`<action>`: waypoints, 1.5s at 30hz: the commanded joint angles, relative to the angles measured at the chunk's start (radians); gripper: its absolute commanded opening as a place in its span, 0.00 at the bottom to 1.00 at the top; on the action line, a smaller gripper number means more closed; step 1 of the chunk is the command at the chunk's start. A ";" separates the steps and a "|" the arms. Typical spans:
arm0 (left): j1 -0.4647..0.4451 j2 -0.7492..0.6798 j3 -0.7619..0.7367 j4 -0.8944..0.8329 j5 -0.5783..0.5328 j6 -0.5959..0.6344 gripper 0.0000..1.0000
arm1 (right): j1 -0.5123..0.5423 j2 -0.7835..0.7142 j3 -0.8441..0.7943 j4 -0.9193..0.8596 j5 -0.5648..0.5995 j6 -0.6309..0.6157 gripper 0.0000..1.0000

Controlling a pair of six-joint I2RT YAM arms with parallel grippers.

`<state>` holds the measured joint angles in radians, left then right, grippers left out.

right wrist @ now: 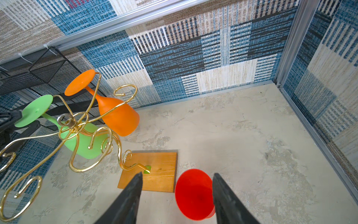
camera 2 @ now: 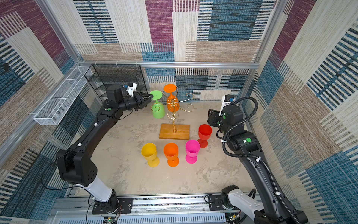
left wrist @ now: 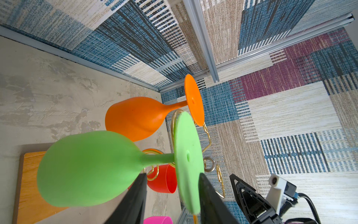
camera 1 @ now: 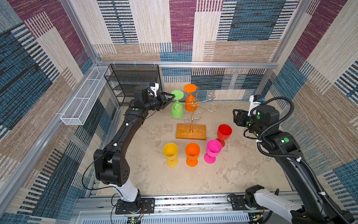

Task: Take the wine glass off the wine glass rack
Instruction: 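Open the right gripper and lift it away while the left moves to the green glass, then close the left gripper on the green glass's foot on the rack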

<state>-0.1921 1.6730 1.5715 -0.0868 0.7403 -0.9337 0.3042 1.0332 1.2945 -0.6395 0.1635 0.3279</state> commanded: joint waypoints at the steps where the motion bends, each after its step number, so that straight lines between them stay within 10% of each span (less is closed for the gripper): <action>1: 0.000 0.004 0.013 0.056 0.019 -0.021 0.42 | -0.001 0.006 -0.001 0.050 -0.021 -0.005 0.59; 23: -0.003 -0.002 0.016 0.077 0.032 -0.051 0.03 | -0.016 0.010 -0.030 0.066 -0.055 -0.010 0.59; 45: 0.006 0.025 0.087 0.087 0.041 -0.107 0.00 | -0.049 -0.037 -0.064 0.064 -0.071 -0.012 0.59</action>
<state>-0.1856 1.6905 1.6405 -0.0395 0.7666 -1.0218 0.2573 1.0042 1.2343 -0.6102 0.0956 0.3168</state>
